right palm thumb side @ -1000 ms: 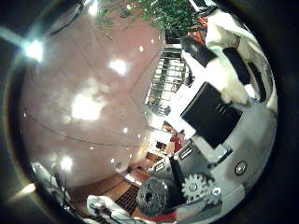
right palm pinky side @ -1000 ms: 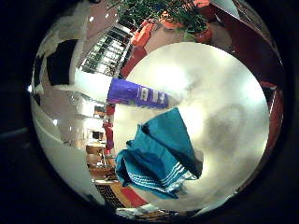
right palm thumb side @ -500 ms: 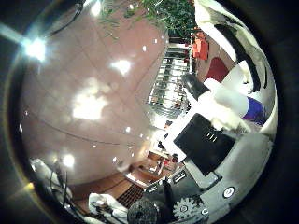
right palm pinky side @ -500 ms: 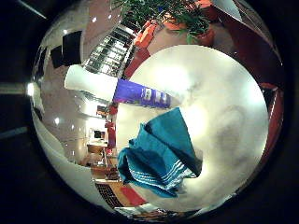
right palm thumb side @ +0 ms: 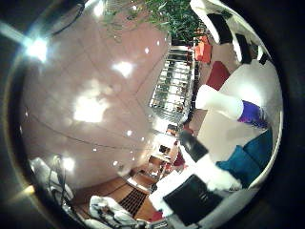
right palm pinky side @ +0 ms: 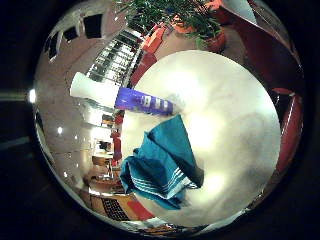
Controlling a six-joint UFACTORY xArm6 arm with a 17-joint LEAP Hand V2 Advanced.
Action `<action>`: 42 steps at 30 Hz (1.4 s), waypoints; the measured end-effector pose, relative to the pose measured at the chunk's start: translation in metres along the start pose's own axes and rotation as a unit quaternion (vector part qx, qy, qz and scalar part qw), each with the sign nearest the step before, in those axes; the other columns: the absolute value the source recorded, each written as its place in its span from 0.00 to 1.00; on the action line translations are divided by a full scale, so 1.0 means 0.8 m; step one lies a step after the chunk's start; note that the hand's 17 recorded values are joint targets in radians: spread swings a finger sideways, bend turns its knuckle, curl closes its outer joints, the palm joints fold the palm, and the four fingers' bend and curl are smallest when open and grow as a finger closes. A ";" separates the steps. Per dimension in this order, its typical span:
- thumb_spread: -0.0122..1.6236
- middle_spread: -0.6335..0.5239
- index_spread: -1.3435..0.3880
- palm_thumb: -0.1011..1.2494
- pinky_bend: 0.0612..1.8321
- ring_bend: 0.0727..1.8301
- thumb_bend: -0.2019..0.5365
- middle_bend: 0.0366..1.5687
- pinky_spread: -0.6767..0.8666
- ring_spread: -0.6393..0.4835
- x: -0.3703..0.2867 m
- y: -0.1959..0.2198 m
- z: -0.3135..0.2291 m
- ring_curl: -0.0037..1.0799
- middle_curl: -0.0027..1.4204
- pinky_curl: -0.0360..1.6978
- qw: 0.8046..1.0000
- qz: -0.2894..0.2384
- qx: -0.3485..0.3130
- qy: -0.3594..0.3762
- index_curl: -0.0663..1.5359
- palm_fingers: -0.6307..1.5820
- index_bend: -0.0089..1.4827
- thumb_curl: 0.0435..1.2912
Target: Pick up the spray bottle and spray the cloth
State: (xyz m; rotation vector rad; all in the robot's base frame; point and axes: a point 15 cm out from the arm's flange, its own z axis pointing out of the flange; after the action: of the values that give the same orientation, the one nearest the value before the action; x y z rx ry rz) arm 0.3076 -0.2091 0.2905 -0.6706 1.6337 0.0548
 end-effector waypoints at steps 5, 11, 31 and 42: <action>0.64 0.66 0.67 0.56 0.28 0.32 0.23 0.20 0.70 0.72 0.013 0.004 0.000 0.33 0.33 0.38 1.000 0.008 -0.016 0.008 0.33 0.26 0.10 0.32; 0.64 0.71 0.66 0.53 0.25 0.25 0.23 0.14 0.72 0.76 0.022 -0.001 0.002 0.27 0.27 0.30 0.999 0.011 -0.028 0.015 0.25 0.27 0.09 0.27; 0.63 0.73 0.72 0.53 0.23 0.22 0.24 0.13 0.70 0.78 0.050 -0.019 0.069 0.24 0.24 0.22 0.997 0.010 -0.070 0.040 0.20 0.31 0.10 0.23; 0.63 0.73 0.72 0.53 0.22 0.24 0.24 0.14 0.70 0.77 0.028 -0.024 0.123 0.24 0.24 0.20 0.995 -0.014 -0.089 0.041 0.20 0.33 0.11 0.23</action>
State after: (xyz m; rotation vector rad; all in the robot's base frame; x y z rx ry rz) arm 0.4035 -0.1935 0.2569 -0.8414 1.7118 0.1570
